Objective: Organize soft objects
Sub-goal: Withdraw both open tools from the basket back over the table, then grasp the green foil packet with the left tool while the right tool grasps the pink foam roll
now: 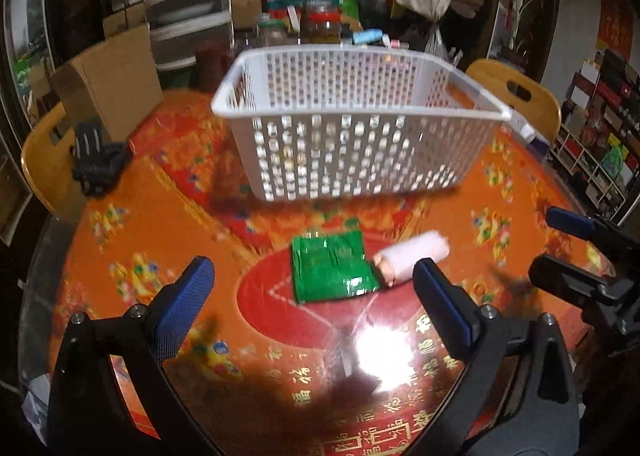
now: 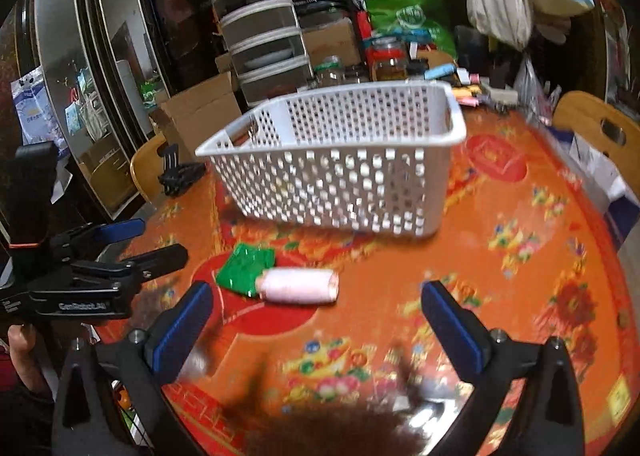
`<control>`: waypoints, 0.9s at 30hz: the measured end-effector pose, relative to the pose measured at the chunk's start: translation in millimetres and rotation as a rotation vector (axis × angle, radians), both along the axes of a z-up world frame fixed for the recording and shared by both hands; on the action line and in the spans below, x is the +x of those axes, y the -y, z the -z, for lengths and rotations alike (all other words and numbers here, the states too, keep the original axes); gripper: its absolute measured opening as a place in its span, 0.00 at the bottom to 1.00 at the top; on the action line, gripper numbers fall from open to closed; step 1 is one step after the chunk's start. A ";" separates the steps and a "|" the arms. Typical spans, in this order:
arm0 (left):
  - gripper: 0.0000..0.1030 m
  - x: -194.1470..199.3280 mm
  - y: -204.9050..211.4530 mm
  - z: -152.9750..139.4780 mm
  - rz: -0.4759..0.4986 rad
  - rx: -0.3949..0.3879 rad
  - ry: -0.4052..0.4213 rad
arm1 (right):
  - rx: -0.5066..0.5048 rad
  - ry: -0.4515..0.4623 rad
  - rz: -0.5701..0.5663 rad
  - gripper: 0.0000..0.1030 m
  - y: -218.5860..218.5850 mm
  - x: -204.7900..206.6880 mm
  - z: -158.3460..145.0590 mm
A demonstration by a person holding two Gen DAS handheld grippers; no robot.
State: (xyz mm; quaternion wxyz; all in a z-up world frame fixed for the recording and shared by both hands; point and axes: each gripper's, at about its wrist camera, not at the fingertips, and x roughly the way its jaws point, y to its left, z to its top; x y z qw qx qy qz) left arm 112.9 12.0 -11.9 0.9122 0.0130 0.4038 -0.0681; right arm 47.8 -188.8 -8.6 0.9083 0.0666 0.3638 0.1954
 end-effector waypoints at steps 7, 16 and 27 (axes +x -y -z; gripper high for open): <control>0.96 26.5 -3.9 41.9 -0.011 -0.033 -0.097 | 0.023 -0.066 0.012 1.00 -0.7 5.7 25.3; 0.96 63.6 -12.9 73.6 -0.040 -0.082 -0.152 | 0.005 -0.120 0.031 1.00 -4.0 14.7 40.9; 0.81 90.3 3.8 88.6 -0.038 -0.041 -0.166 | -0.023 -0.117 0.022 0.98 -10.6 20.8 45.0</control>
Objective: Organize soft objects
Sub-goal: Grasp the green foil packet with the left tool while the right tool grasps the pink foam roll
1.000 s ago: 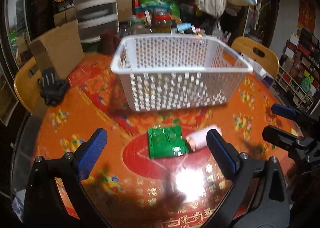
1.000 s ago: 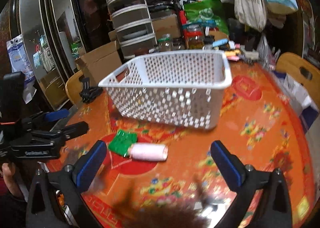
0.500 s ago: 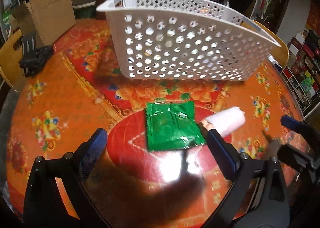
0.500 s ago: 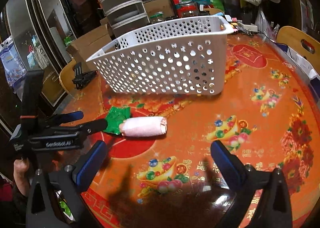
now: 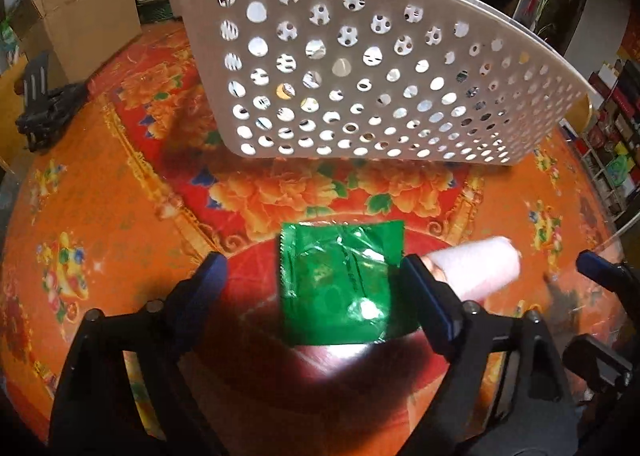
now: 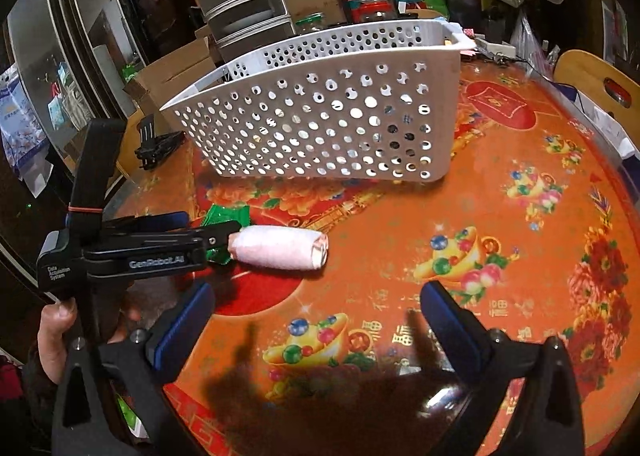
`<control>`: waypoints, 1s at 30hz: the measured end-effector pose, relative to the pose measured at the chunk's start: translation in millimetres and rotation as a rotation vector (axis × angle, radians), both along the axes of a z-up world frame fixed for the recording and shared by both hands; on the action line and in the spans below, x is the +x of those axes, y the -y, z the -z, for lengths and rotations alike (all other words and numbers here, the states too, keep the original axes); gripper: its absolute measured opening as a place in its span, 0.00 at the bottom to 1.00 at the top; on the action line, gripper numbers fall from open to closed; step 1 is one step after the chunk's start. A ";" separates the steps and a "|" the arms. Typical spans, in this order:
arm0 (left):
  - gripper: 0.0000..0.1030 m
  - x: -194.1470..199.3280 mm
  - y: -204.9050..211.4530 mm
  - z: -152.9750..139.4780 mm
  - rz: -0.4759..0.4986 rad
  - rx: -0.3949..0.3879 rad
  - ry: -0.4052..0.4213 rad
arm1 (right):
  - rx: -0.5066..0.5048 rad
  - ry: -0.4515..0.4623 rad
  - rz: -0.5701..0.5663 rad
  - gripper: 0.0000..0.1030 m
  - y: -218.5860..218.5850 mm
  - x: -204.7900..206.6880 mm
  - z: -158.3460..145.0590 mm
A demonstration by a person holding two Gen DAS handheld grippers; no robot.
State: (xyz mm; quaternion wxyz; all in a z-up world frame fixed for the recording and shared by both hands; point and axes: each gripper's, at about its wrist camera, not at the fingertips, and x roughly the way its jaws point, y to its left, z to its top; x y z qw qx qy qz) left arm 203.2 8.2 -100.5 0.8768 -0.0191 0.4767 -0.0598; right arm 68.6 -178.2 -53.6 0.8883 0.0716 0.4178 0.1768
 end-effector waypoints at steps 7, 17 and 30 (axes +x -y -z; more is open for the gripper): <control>0.55 2.4 6.4 -1.6 0.005 0.017 0.021 | -0.016 0.001 -0.028 0.94 -14.2 3.1 1.4; 0.21 -9.4 -22.5 -13.2 0.007 -0.036 0.051 | -0.064 -0.035 -0.074 0.85 -50.3 20.9 13.6; 0.19 -16.6 -42.7 -4.1 0.033 -0.074 0.069 | -0.105 -0.050 -0.070 0.70 -76.8 45.2 24.0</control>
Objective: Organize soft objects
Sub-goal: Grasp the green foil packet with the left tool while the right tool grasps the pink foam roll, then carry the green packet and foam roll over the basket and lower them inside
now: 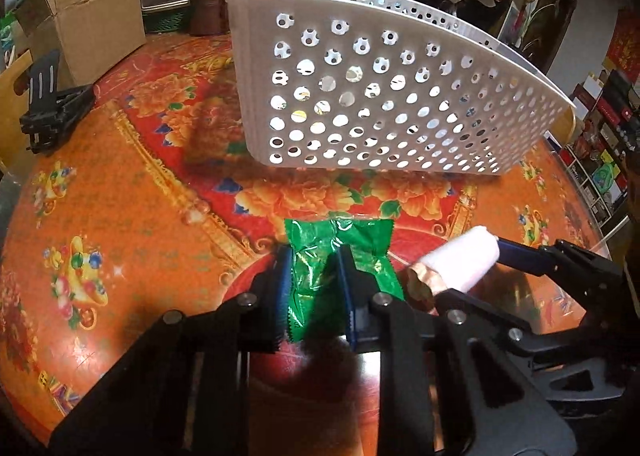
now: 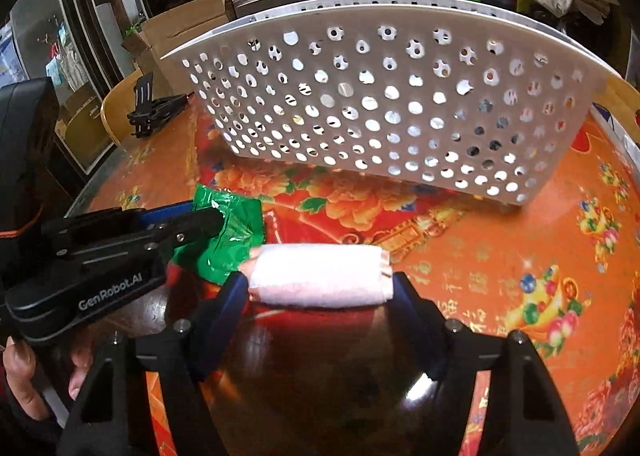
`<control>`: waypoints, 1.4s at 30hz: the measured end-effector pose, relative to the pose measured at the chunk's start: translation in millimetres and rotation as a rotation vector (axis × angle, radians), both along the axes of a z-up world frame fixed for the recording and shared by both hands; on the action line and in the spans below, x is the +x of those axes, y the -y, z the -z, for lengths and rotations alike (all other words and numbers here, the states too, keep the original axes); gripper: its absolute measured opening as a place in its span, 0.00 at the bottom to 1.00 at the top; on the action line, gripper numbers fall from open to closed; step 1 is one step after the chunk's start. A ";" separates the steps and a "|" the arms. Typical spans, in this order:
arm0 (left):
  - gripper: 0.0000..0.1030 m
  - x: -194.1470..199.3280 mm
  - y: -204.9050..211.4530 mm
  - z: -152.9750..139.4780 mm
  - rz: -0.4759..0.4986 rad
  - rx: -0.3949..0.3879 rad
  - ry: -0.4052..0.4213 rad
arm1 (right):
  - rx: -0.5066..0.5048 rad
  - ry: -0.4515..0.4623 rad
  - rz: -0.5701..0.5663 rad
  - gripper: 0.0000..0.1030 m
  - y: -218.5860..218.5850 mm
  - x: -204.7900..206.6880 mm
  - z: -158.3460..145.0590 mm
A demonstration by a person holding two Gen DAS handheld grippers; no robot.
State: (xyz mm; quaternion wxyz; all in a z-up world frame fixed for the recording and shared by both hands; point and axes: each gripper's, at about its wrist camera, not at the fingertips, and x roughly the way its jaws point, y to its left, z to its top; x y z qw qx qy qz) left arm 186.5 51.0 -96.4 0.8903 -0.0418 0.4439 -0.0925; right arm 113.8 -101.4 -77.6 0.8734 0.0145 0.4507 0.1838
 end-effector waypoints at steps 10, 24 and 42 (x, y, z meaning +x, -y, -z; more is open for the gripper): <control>0.14 -6.0 -3.2 -5.0 0.003 -0.007 0.024 | -0.003 0.032 -0.011 0.67 1.3 -4.4 -0.9; 0.08 -32.7 5.8 -26.9 0.021 -0.008 0.121 | 0.050 0.102 0.041 0.67 41.1 -27.9 -26.3; 0.03 -73.2 29.5 -77.0 0.048 0.047 0.251 | 0.119 0.202 0.068 0.67 76.3 -59.1 -68.4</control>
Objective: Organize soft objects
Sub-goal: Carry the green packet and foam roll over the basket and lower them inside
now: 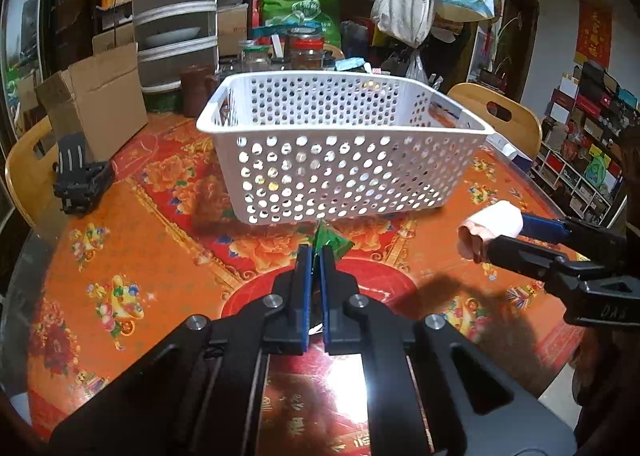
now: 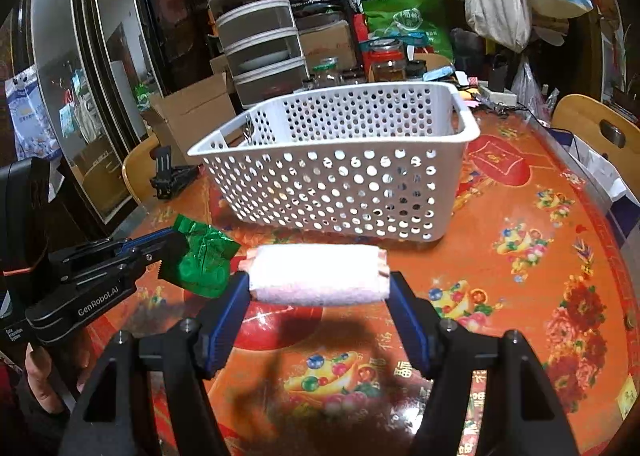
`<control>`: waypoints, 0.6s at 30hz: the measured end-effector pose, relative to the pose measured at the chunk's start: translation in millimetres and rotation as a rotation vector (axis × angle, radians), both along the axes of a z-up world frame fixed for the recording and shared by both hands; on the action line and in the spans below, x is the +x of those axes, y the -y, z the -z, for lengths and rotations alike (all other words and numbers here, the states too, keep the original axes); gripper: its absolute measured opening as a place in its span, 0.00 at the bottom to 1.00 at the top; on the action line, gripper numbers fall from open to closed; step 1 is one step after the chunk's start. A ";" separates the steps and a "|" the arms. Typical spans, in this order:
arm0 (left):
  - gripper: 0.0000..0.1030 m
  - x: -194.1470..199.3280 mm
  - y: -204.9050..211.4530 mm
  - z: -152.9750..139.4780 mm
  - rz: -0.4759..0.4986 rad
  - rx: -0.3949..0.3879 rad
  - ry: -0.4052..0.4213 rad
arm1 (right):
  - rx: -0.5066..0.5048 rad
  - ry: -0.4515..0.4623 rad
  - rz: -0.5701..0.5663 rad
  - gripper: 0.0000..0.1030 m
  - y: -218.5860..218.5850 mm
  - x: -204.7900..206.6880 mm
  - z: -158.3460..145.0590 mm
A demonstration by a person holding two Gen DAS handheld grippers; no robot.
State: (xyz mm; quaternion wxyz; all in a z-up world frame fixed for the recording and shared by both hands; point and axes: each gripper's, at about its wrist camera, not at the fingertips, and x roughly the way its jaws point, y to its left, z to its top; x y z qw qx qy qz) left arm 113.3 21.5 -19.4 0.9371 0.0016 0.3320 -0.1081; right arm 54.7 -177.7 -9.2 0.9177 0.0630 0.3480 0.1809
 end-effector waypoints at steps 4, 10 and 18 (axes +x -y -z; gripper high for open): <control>0.03 -9.2 4.0 -13.0 0.002 -0.001 0.025 | 0.010 0.027 0.004 0.67 8.2 -5.8 -11.0; 0.03 -15.4 6.1 -43.5 0.013 -0.018 0.059 | 0.014 0.057 0.012 0.67 18.5 -6.1 -32.5; 0.03 -13.3 9.8 -97.2 0.019 -0.037 0.124 | -0.017 0.092 0.011 0.67 23.3 19.6 -70.7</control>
